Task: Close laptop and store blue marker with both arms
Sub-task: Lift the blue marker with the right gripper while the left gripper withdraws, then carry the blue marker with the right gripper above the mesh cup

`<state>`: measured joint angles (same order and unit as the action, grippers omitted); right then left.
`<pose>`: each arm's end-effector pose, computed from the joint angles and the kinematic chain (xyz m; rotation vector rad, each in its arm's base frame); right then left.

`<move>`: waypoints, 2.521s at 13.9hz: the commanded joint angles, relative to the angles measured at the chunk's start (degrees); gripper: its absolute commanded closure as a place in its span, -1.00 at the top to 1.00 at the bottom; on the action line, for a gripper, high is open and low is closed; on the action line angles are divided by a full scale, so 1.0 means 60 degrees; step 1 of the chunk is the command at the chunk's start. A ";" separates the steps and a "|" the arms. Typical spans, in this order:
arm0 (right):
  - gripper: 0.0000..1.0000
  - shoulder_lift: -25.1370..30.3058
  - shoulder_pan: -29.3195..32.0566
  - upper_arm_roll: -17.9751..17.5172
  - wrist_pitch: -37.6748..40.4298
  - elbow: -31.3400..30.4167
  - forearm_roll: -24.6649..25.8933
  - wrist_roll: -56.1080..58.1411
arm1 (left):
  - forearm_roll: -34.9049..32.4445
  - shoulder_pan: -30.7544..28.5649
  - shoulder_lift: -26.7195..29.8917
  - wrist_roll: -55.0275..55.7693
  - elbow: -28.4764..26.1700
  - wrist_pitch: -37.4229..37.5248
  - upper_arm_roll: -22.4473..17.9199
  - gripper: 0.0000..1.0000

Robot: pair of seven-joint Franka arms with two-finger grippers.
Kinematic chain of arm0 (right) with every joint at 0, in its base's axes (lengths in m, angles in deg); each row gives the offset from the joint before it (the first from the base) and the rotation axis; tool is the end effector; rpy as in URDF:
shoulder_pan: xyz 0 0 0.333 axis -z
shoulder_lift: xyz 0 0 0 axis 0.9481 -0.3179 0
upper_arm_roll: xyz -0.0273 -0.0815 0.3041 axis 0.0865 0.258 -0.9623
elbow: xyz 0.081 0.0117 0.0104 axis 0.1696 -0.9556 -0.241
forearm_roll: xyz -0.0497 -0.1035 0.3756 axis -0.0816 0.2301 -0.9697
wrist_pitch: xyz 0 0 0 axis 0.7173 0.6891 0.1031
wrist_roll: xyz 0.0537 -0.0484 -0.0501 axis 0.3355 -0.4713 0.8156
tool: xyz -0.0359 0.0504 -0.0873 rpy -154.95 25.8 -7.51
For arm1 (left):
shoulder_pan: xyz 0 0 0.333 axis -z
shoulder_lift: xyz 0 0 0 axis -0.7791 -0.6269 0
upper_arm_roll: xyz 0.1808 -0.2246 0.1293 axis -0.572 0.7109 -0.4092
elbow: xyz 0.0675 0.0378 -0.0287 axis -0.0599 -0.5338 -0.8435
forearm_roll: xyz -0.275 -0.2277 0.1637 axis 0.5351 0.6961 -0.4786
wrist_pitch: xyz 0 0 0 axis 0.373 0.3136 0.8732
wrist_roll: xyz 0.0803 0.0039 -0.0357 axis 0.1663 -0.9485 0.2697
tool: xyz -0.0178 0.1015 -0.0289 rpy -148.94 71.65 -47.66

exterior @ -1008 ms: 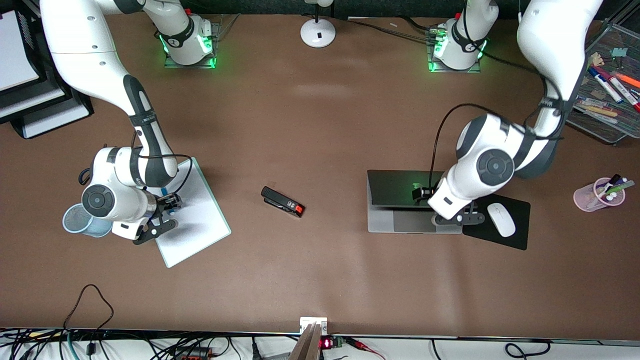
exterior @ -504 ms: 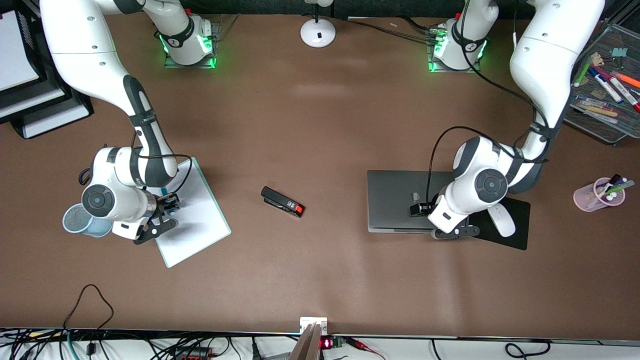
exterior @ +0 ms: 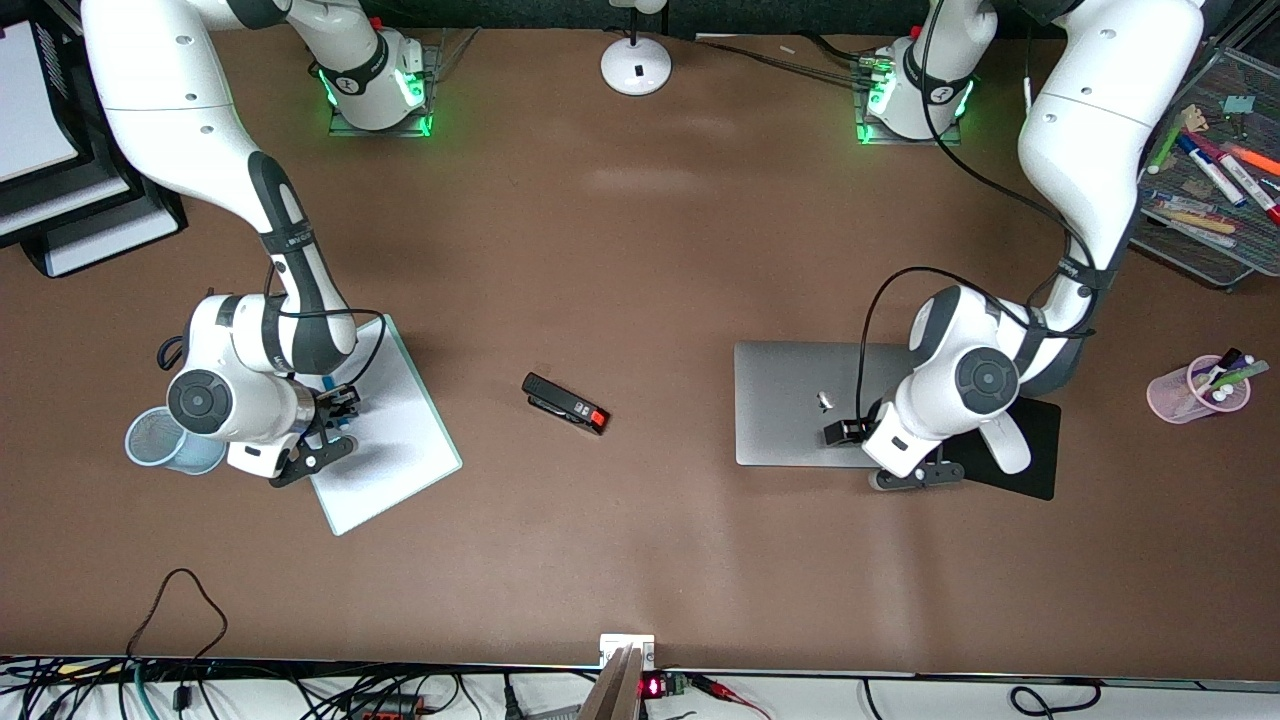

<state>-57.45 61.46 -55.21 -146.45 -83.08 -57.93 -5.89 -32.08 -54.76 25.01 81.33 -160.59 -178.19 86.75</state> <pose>0.6703 0.0441 0.1859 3.0145 0.7515 -0.2784 0.6743 -0.1540 0.2228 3.0450 0.2173 -0.0194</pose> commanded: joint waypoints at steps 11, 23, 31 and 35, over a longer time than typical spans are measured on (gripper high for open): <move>-0.73 -0.0044 0.0040 -0.0012 -0.0200 0.0052 -0.0146 0.0465 | -0.0598 -0.0047 0.3258 -0.0052 0.2788 0.5654 -0.0031 1.00; -0.78 0.1932 0.0845 0.0003 0.0838 0.0287 -0.2736 0.6171 | -0.0218 -0.0354 0.5486 -0.1149 0.2952 0.8088 0.0027 1.00; -0.79 0.2285 0.2133 0.0018 0.3327 0.1677 -0.4099 1.0420 | 0.0354 -0.0224 0.6320 -0.1590 0.2558 0.8543 -0.0439 1.00; -0.81 0.2270 0.2939 0.0032 0.4075 0.1869 -0.5623 1.3672 | 0.1114 0.0538 0.6877 -0.2964 0.2016 0.8544 -0.1933 1.00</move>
<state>-43.73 76.67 -54.56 -124.73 -72.88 -88.17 68.15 -27.61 -53.26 62.93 68.03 -144.67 -126.69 79.16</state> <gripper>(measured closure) 0.819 0.000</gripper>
